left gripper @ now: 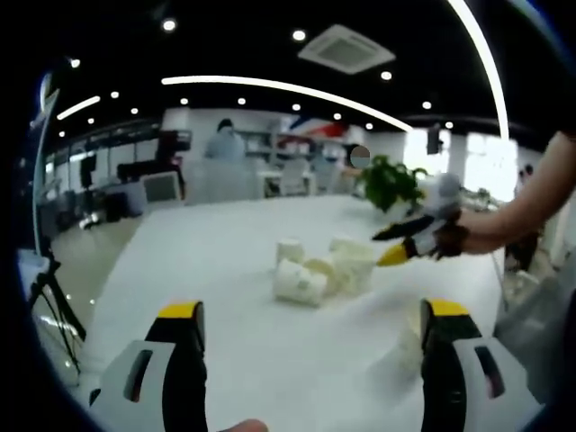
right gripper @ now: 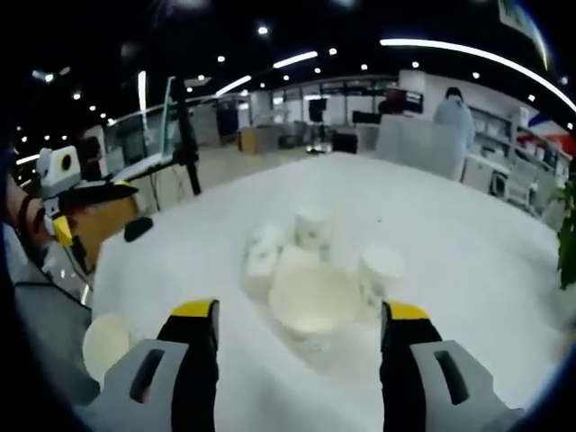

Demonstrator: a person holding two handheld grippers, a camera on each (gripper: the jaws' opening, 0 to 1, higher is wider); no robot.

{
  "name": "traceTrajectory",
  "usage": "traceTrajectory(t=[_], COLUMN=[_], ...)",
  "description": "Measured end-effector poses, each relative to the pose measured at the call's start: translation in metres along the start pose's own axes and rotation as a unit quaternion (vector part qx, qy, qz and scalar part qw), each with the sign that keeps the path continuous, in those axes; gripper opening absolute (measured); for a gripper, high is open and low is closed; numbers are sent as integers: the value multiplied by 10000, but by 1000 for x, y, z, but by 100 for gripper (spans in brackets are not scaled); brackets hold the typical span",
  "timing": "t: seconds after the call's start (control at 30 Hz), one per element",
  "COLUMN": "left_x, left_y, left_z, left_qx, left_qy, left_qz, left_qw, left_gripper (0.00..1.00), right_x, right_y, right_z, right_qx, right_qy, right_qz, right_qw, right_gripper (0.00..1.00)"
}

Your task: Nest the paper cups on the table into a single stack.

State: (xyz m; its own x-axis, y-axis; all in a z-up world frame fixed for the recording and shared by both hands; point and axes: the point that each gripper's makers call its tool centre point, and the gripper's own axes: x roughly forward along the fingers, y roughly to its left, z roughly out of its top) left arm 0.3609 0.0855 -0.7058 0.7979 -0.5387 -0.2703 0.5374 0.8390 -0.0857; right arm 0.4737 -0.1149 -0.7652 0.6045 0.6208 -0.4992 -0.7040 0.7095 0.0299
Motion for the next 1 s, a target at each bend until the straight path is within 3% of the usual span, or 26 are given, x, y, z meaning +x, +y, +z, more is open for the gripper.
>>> traceTrajectory(t=[0.37, 1.0], left_x=[-5, -6], left_y=[2, 2], left_z=[-5, -11], left_qx=[-11, -4], left_qy=[83, 174], left_qz=[40, 53], left_qw=[10000, 9998], left_gripper=[98, 98], right_x=[19, 34], right_y=[-9, -12], right_z=[-8, -17], right_qx=[-270, -172], right_qy=[218, 314], right_qz=[32, 63], right_qw=[9994, 9993], right_gripper=[63, 57])
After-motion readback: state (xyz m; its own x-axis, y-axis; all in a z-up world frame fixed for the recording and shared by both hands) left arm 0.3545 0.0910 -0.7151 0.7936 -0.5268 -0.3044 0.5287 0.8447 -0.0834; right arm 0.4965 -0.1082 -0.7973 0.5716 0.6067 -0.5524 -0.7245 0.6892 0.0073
